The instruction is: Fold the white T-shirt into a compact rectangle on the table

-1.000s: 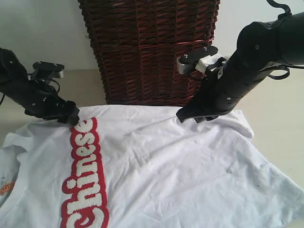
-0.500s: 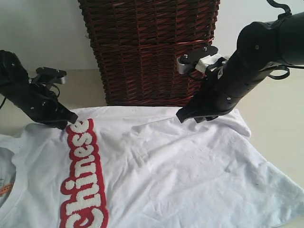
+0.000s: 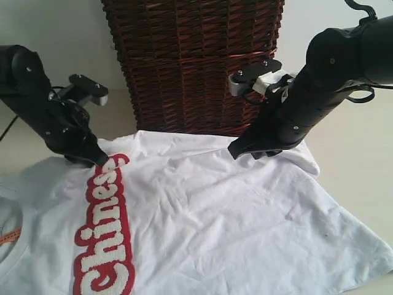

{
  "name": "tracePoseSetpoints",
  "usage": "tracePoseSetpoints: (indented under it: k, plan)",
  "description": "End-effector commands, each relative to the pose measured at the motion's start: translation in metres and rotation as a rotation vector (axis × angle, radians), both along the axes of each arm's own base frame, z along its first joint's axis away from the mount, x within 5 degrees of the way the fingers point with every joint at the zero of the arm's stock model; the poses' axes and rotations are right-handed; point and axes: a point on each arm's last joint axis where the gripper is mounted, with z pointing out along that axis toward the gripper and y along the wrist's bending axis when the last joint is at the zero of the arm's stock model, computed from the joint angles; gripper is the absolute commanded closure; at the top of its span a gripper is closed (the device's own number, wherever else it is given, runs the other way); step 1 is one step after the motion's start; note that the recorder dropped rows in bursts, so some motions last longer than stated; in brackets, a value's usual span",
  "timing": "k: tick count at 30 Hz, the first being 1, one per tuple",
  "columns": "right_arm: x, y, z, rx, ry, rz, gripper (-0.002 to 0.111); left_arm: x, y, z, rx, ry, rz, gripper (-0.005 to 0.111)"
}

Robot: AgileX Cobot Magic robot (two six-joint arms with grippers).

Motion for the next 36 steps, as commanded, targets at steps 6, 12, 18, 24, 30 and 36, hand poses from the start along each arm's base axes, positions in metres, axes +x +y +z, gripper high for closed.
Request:
tracePoseSetpoints:
  k: [6, 12, 18, 24, 30, 36]
  plan:
    - [0.000, -0.002, 0.001, -0.003, -0.007, 0.003, 0.093, -0.068, -0.047, -0.028, 0.105, 0.303, -0.132, 0.074]
    - [0.000, -0.002, 0.000, -0.006, 0.000, 0.003, 0.093, -0.076, -0.053, -0.013, 0.117, 0.282, -0.173, 0.043]
    - [0.000, -0.002, 0.000, -0.006, 0.000, 0.003, 0.093, -0.065, -0.046, 0.051, 0.029, 0.013, -0.133, 0.045]
    - [0.000, -0.002, 0.000, -0.006, 0.000, 0.003, 0.093, -0.043, 0.001, 0.057, -0.025, -0.028, 0.114, 0.044]
    - [0.000, -0.002, 0.000, -0.006, 0.000, 0.003, 0.093, -0.040, 0.018, 0.017, -0.065, 0.115, 0.206, 0.045]
    - [-0.001, -0.002, 0.000, -0.006, 0.007, 0.002, 0.093, -0.037, 0.015, -0.022, -0.057, 0.233, 0.228, 0.045]
